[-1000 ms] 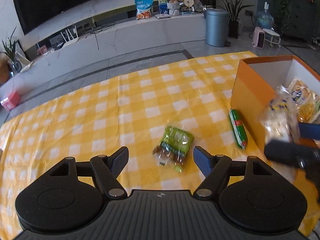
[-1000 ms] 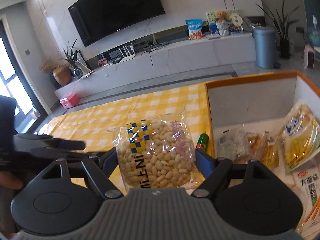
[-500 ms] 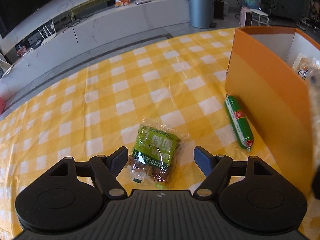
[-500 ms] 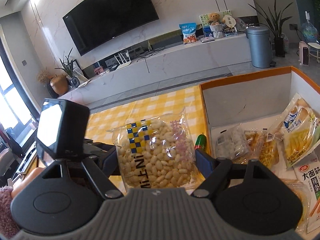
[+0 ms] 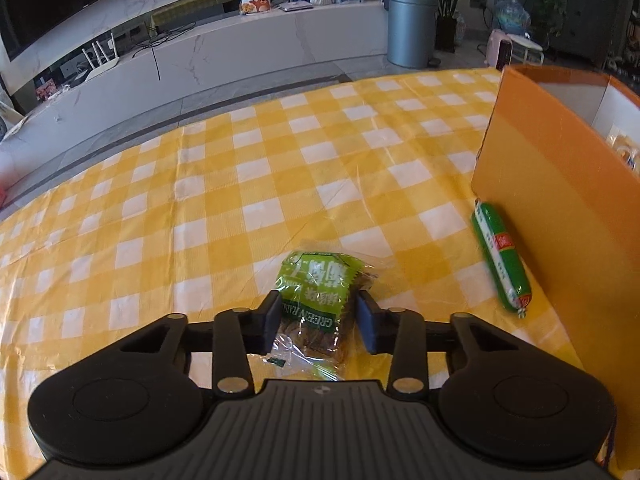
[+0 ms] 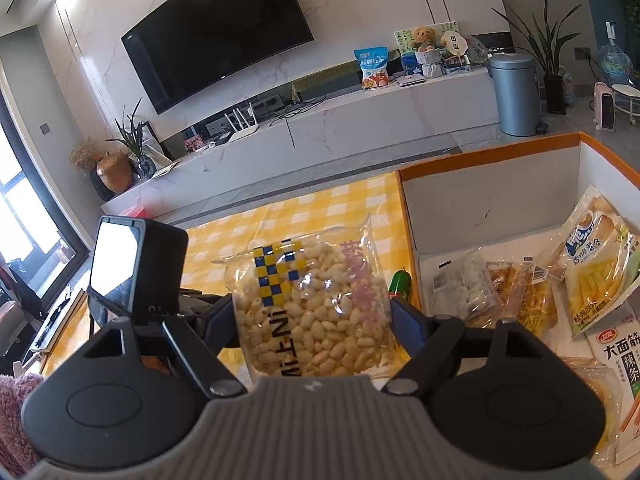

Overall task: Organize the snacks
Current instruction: 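Grasp the green-labelled snack pack with the left gripper while the right holds the peanut bag, then carry the peanut bag and green snack pack over the orange box with both grippers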

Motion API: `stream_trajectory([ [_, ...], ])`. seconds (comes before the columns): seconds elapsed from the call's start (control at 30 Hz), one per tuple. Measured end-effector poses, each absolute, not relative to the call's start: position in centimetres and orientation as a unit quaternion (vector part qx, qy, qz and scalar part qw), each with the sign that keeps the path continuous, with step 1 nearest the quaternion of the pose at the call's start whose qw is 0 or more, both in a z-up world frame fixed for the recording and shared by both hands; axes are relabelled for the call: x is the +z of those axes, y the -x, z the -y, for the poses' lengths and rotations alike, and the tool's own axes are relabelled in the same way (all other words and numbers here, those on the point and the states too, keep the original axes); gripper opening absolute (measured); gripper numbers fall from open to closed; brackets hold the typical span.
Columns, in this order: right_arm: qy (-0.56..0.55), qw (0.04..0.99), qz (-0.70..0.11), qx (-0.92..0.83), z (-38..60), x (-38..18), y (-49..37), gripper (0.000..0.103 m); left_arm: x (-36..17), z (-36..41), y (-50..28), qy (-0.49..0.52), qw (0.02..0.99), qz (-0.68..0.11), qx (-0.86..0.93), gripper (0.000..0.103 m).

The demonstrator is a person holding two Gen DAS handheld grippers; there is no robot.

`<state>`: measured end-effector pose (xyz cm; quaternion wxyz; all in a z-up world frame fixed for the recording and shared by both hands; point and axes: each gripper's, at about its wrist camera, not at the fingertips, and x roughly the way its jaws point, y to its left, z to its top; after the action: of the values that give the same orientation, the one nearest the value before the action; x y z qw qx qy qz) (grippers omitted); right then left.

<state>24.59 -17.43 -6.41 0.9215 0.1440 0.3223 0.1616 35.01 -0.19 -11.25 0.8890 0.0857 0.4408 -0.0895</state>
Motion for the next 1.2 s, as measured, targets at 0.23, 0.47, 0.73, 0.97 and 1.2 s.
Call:
stream_trajectory([
  [0.23, -0.142, 0.922, -0.323, 0.161, 17.2, -6.3, -24.5, 0.079, -10.5, -1.7, -34.7, -0.046, 0.887, -0.454, -0.071, 0.034],
  [0.47, -0.141, 0.921, -0.325, 0.161, 17.2, -6.3, -24.5, 0.079, -8.8, -4.4, -33.3, 0.017, 0.884, -0.463, -0.064, 0.025],
  [0.73, -0.162, 0.920, -0.310, 0.177, 18.2, -5.7, -24.4, 0.079, -7.4, -7.3, -31.8, 0.110, 0.882, -0.452, -0.079, 0.014],
  [0.97, -0.164, 0.920, -0.304, 0.183, 18.2, -5.3, -24.3, 0.079, -7.0, -8.8, -31.1, 0.149, 0.875, -0.449, -0.098, 0.013],
  [1.2, -0.175, 0.928, -0.271, 0.186, 18.9, -3.6, -23.1, 0.079, -3.9, -9.1, -29.5, 0.154, 0.893, -0.411, -0.100, 0.013],
])
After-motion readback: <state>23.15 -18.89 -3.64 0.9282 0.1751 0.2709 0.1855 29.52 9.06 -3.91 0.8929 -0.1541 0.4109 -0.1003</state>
